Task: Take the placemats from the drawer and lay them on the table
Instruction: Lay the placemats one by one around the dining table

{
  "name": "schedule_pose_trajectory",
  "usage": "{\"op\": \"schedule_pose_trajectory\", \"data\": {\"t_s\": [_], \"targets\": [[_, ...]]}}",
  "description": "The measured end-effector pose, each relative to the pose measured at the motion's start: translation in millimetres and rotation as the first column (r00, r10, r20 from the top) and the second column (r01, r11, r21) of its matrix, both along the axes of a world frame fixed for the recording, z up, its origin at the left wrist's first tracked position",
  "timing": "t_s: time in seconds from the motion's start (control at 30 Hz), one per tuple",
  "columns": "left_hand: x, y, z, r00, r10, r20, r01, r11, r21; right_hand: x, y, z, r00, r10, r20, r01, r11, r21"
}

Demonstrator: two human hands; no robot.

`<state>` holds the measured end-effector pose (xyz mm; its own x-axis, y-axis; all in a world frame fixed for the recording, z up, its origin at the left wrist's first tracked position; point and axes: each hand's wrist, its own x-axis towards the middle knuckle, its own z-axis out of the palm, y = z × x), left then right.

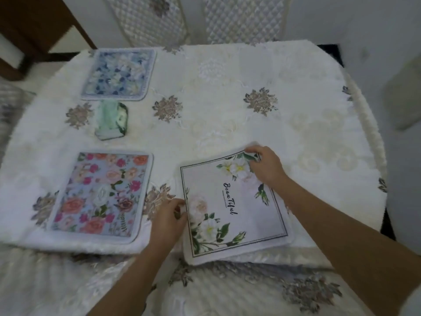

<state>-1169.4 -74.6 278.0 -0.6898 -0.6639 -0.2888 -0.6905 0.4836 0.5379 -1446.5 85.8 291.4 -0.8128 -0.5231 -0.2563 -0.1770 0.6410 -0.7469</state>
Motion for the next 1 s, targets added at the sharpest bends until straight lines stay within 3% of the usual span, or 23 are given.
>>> {"op": "schedule_pose_trajectory", "data": {"t_s": [0.13,0.33,0.63,0.87,1.0], "targets": [[18,1,0,0.996,-0.073,0.047,0.076,0.995,-0.067,-7,-23,-1,0.993,0.115,-0.014,-0.115,0.993,0.019],[-23,-27,0,0.964,-0.254,0.075,0.264,0.928,-0.261,19,30,-16,0.999,0.009,-0.033,-0.007,0.999,0.048],[-127,-51,-4,0.814,-0.574,0.090,0.576,0.775,-0.261,113,109,-8,0.963,-0.270,0.001,0.269,0.959,0.086],[-138,-61,-13,0.825,-0.564,0.038,0.557,0.798,-0.232,163,125,-6,0.832,-0.551,0.072,0.540,0.832,0.122],[-125,-75,-12,0.839,-0.542,0.040,0.543,0.838,-0.044,164,126,-3,0.819,-0.563,0.108,0.556,0.826,0.092]]}}
